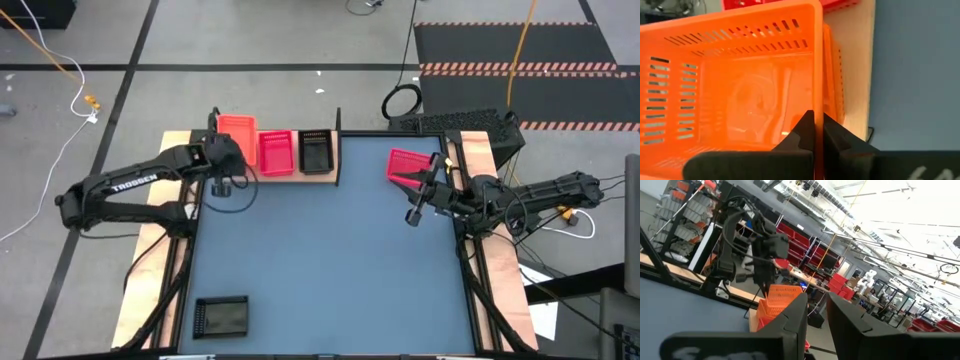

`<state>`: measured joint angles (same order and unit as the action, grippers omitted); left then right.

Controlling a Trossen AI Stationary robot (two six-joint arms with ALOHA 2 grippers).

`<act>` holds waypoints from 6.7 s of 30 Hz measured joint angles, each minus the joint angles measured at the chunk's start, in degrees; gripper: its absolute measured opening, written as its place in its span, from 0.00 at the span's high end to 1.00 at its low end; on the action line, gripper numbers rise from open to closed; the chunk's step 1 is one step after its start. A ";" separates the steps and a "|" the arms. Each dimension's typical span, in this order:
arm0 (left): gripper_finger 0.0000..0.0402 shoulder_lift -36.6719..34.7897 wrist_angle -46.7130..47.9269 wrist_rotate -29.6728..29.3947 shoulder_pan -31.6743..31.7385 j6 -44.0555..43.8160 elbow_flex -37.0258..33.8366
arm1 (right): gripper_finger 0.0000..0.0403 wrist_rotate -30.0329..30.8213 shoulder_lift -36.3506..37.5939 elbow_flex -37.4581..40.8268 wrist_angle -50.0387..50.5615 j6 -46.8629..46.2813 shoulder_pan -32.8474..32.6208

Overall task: Stack baskets on shelf by color
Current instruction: Stack the orange bin on top of the stacked orange bins on the shelf, then stack the red bin on top of the stacked red bins on the shelf

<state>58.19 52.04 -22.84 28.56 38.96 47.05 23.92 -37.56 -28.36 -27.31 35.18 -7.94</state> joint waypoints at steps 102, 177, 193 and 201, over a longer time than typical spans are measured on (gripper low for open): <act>0.71 85.99 -48.67 29.89 -13.44 -17.77 71.67 | 0.84 1.57 1.29 -0.02 6.64 -26.18 -0.04; 0.58 71.84 4.86 22.34 -25.65 18.91 71.36 | 0.84 1.84 2.89 -0.02 3.35 -22.42 -14.02; 0.65 71.92 -11.74 14.04 -28.34 60.40 61.01 | 0.84 1.84 3.06 -0.02 3.58 -20.81 -16.22; 0.65 72.02 -16.69 7.92 -29.53 62.71 57.01 | 0.84 1.84 3.06 -0.02 3.58 -20.57 -16.22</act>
<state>130.21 35.35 -14.92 -0.97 101.67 104.06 25.76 -34.50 -28.38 -23.73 14.61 -24.16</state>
